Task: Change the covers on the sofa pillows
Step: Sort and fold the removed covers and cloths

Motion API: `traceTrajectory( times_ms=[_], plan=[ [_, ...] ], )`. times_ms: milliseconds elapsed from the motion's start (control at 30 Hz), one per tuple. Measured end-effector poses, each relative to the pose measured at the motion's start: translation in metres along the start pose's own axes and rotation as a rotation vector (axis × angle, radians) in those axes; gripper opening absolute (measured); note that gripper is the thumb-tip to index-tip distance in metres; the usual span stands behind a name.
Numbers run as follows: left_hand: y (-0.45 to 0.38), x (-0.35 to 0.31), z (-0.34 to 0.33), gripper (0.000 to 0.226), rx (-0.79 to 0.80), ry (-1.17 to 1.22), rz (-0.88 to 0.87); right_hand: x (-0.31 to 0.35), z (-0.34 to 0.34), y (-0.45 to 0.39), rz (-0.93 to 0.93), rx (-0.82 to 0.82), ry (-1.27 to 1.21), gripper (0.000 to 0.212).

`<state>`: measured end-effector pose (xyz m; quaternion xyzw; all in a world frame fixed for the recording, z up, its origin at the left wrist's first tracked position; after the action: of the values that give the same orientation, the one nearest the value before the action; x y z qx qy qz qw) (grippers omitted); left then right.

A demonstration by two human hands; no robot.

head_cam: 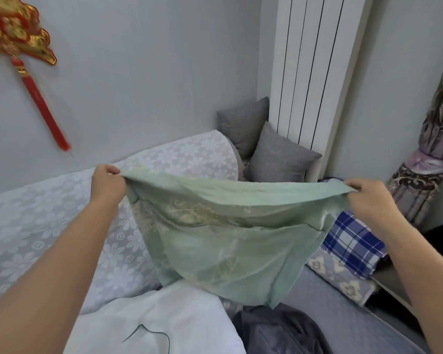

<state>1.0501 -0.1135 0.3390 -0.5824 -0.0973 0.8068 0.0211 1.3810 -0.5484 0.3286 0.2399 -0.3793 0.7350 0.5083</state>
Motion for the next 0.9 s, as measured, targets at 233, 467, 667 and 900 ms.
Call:
traceTrajectory(
  times_ms=[233,467,667,900],
  plan=[
    [0.025,0.017,0.013,0.019,0.646,-0.599,0.137,0.031,-0.021,0.035,-0.053,0.59,-0.02,0.022],
    [0.011,-0.061,0.05,0.03,0.529,0.389,-0.198,0.059,0.036,0.014,-0.184,-0.008,-0.853,0.021],
    [0.068,0.08,-0.021,0.014,0.827,-0.463,-0.207,-0.042,-0.069,0.09,-0.315,0.622,-0.153,0.034],
    [0.018,0.106,-0.005,0.04,0.441,-0.58,-0.369,-0.078,-0.061,0.036,-0.023,0.478,0.242,0.017]
  ],
)
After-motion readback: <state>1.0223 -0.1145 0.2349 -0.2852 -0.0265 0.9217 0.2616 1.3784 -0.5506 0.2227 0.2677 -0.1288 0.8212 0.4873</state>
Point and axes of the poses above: each hand's wrist, its own y-axis away from the middle knuckle, its own z-axis out of the back of the hand, x = y × z, the point moved 3 cm from there along -y, towards the middle knuckle, and after that the axes turned 12 degrees about -x, right-handed, at the moved point
